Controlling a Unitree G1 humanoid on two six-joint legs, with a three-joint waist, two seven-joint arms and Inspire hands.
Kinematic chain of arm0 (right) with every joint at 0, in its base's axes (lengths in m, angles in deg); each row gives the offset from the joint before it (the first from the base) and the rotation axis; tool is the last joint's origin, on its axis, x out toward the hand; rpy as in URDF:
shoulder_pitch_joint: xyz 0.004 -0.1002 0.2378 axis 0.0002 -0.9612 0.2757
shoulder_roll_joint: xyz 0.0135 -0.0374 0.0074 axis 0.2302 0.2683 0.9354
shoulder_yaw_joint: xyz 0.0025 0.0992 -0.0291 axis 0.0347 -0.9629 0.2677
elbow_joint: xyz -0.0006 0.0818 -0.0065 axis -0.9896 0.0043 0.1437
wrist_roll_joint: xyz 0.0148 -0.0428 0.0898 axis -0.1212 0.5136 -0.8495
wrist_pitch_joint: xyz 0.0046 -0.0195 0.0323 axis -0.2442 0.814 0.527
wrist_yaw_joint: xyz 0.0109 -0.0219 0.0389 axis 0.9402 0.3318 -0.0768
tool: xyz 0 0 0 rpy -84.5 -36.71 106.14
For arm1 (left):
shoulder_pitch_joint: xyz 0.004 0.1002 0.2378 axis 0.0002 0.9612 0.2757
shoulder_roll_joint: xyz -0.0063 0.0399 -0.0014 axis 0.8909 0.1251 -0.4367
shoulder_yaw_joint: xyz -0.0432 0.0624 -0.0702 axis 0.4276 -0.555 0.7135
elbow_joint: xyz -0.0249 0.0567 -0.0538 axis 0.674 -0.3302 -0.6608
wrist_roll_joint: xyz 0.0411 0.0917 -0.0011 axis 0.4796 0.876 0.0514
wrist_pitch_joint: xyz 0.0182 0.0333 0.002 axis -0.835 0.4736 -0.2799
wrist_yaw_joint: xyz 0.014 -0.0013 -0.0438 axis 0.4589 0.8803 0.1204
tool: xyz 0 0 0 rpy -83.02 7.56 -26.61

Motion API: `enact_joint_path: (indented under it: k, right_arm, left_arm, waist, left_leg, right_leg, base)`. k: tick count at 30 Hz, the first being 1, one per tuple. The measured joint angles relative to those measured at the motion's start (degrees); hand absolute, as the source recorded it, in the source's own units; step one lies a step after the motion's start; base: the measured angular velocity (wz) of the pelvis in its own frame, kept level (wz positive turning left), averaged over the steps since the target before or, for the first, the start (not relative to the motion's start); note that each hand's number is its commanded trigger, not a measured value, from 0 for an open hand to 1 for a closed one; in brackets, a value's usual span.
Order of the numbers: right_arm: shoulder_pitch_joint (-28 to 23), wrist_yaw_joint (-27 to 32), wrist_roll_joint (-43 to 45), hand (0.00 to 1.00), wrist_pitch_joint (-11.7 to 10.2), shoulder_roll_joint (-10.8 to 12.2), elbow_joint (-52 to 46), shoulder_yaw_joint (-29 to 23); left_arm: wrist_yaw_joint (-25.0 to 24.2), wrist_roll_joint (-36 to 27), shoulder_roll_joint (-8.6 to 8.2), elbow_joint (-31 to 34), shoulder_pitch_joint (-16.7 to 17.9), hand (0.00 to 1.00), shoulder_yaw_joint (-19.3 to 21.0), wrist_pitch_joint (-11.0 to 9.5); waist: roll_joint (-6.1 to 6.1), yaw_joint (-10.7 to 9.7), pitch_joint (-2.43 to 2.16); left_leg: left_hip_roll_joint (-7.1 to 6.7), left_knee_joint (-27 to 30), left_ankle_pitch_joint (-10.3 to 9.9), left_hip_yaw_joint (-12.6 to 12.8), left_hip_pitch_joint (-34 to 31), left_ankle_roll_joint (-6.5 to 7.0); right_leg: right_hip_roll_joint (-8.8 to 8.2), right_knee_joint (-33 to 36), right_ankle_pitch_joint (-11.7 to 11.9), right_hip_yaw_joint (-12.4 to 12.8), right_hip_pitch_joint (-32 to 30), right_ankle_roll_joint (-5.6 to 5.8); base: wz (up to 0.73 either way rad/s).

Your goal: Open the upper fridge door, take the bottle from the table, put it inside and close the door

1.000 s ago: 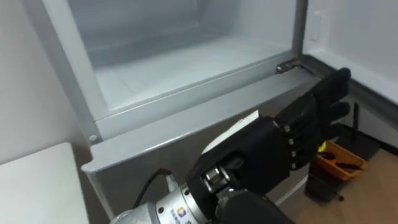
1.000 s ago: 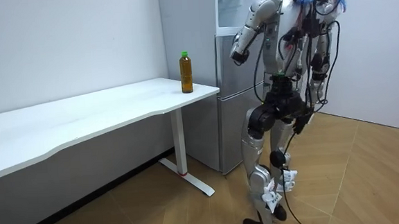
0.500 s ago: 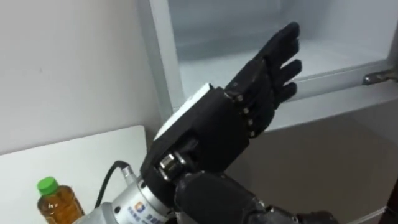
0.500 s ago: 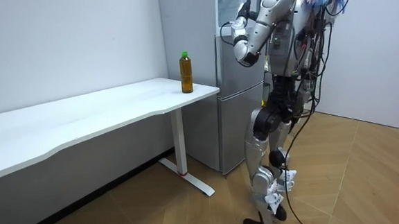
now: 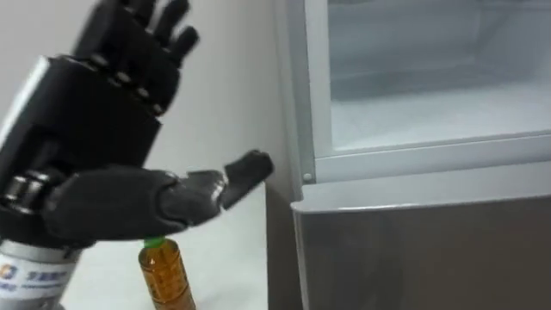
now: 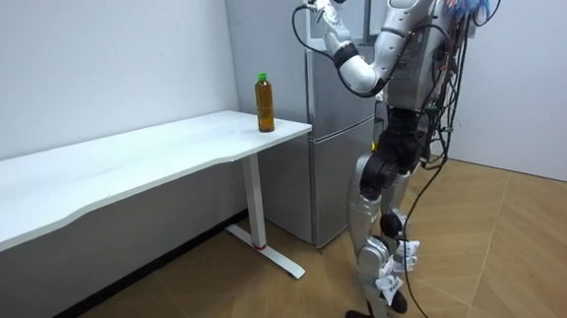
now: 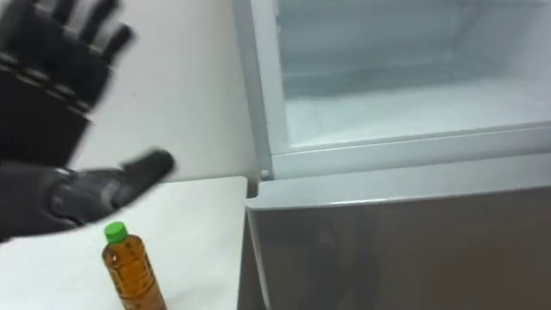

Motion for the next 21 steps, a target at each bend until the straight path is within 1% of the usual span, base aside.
enact_joint_path:
  k: [1,2,3,5,7,8,9,11,12,14,16,19,21]
  right_arm:
    - [-0.11,-0.04,0.2,0.0,-0.01,-0.01,0.02,-0.81]
    - [-0.92,-0.16,0.34,0.0,-0.04,0.01,-0.04,-1.9]
    - [-1.18,-0.16,0.32,0.0,-0.09,-0.01,-0.22,-2.14]
    - [-1.92,-0.21,0.11,0.0,-0.39,0.04,-0.35,-2.52]
    - [-2.51,-0.48,0.13,0.0,-0.7,0.12,-0.36,-3.51]
    - [-3.03,-0.51,0.17,0.0,-0.78,0.11,-0.44,-4.24]
    - [-3.39,-0.5,0.3,0.0,-0.82,0.12,-0.49,-4.42]
    - [-3.86,-0.45,1.39,0.0,-0.83,0.25,-1.44,-5.81]
    - [-4.07,-0.45,1.67,0.0,-0.9,0.28,-1.69,-6.14]
    - [-4.43,-0.05,2.29,0.0,-1.36,0.35,-2.63,-6.36]
    - [-4.68,0.3,2.27,0.0,-1.34,0.42,-2.74,-6.39]
    - [-5.84,0.69,2.3,0.0,-1.22,0.73,-4.92,-6.38]
    - [-6.84,0.75,2.49,0.0,-1.23,1.09,-6.74,-6.38]
  left_arm:
    - [1.41,0.21,0.0,0.0,0.73,0.0,1.68,-0.16]
    - [2.5,1.16,0.01,0.01,1.65,0.0,3.43,-0.18]
    - [2.86,1.28,0.11,0.0,2.32,0.0,4.56,-0.29]
    - [4.99,1.19,0.35,-0.25,5.63,0.0,8.26,-1.18]
    - [6.8,1.18,0.36,-0.47,7.79,0.0,10.5,-1.92]
    - [8.13,1.46,0.34,-0.43,9.21,0.0,11.51,-2.41]
    - [8.78,1.91,0.33,-0.42,9.92,0.0,12.03,-2.63]
    - [11.2,3.96,0.33,-0.43,11.81,0.0,13.83,-3.62]
    - [11.78,4.14,0.33,-0.44,12.15,0.0,14.32,-3.91]
    - [13.82,4.63,0.33,-0.78,13.18,0.0,15.72,-4.97]
    - [14.66,4.54,0.31,-1.94,13.71,0.0,16.68,-5.05]
    - [16.29,4.35,-0.02,-4.01,14.09,0.0,18.38,-5.13]
    - [17.01,4.34,-0.1,-5.26,15.14,0.0,19.42,-5.13]
  waist:
    - [0.23,0.46,0.0]
    - [0.51,1.18,0.01]
    - [0.65,1.28,0.07]
    - [0.82,1.97,0.15]
    - [0.73,2.18,0.19]
    - [0.58,2.4,0.21]
    - [0.46,2.46,0.2]
    - [-0.21,2.9,0.33]
    - [-0.41,2.91,0.36]
    - [-0.98,3.11,0.68]
    - [-1.16,3.7,0.71]
    - [-0.89,4.27,0.68]
    - [-0.64,4.21,0.66]
  left_leg:
    - [-0.19,0.0,0.0,-0.95,-0.01,0.0]
    - [-0.27,-0.04,0.0,-1.38,-0.02,0.0]
    - [-0.29,-0.12,0.0,-1.43,0.07,0.0]
    - [-0.39,-0.69,0.0,-1.02,0.88,0.01]
    - [-0.49,-0.54,0.0,-0.52,0.83,0.02]
    - [-0.61,-0.48,0.0,-0.53,0.8,0.02]
    - [-0.67,-0.48,0.0,-0.56,0.83,0.02]
    - [-0.93,-0.49,-0.01,-0.72,0.91,0.03]
    - [-0.95,-0.5,-0.01,-0.72,0.9,0.03]
    - [-0.97,-0.89,-0.01,-0.73,0.92,0.04]
    - [-1.0,-0.92,-0.04,-0.73,0.93,0.09]
    - [-1.02,-0.93,-0.05,-0.7,0.92,0.1]
    - [-1.04,-0.92,-0.05,-0.66,0.95,0.1]
  right_leg:
    - [-0.04,-0.01,-0.08,-0.01,-0.01,0.07]
    - [-0.06,-0.01,-0.12,-0.03,0.21,0.13]
    - [-0.06,-0.04,-0.14,-0.09,0.33,0.16]
    - [-0.25,0.2,-0.55,-0.24,0.68,0.33]
    - [-0.49,0.24,-0.83,-0.86,0.71,0.53]
    - [-0.64,0.36,-1.09,-0.95,0.69,0.72]
    - [-0.72,0.45,-1.23,-0.98,0.68,0.81]
    - [-1.14,1.11,-1.71,-1.28,0.54,0.92]
    - [-1.15,1.08,-1.72,-1.34,0.54,0.93]
    - [-1.15,0.95,-1.73,-1.47,0.71,0.94]
    - [-1.17,0.91,-1.74,-1.48,0.85,0.97]
    - [-1.18,0.95,-1.74,-1.27,0.87,0.97]
    - [-1.18,0.88,-1.75,-1.26,0.95,0.98]
  base:
    - [0.04]
    - [0.03]
    - [0.04]
    - [0.04]
    - [0.12]
    - [0.16]
    - [0.12]
    - [0.09]
    - [0.05]
    - [0.0]
    - [-0.02]
    - [-0.03]
    - [0.0]
